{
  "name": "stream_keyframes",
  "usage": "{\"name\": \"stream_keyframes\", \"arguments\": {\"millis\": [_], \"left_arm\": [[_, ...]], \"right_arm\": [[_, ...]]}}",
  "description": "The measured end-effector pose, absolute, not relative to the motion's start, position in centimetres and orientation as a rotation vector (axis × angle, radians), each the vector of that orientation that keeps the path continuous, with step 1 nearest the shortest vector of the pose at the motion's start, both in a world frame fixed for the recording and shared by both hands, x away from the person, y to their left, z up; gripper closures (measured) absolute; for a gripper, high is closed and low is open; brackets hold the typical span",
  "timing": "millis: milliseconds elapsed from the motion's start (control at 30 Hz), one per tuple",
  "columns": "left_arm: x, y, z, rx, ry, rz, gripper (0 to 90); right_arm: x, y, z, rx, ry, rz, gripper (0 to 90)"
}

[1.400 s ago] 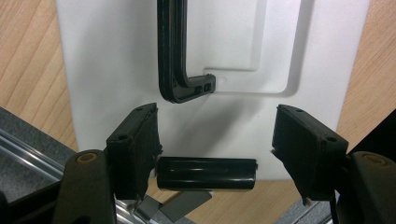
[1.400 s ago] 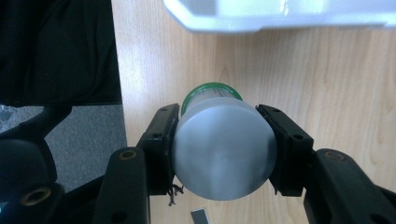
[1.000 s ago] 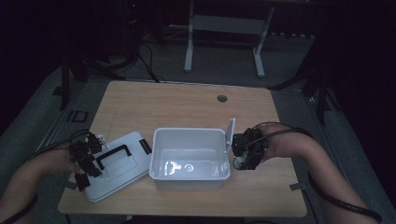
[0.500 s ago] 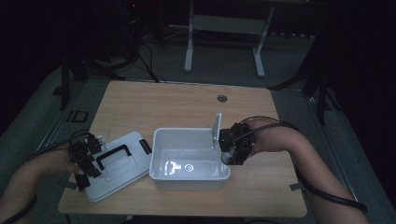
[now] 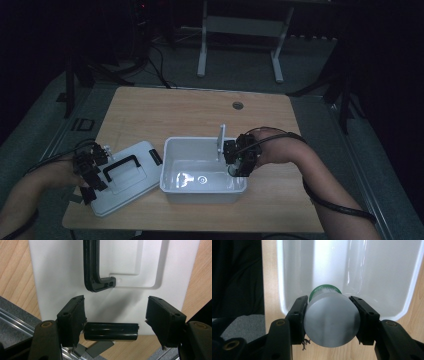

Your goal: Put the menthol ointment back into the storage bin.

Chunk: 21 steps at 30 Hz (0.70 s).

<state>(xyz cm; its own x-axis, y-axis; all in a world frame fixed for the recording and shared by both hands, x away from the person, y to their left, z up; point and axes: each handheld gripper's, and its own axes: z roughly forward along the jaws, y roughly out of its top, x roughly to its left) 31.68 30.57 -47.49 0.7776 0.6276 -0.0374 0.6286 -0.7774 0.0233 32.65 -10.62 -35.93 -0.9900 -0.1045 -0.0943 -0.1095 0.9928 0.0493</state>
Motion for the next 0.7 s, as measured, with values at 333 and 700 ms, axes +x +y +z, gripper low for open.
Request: {"name": "stream_keyframes", "arguments": {"millis": [333, 700], "left_arm": [[31.7, 30.5, -47.8, 2.929, 1.030, -0.049, 31.5], [31.8, 30.3, -48.1, 2.944, 1.027, -0.053, 31.5]], "right_arm": [[33.5, -9.8, -39.3, -0.161, 3.093, 0.082, 50.4], [33.8, -9.0, -42.5, -0.154, 3.101, -0.002, 50.4]]}}
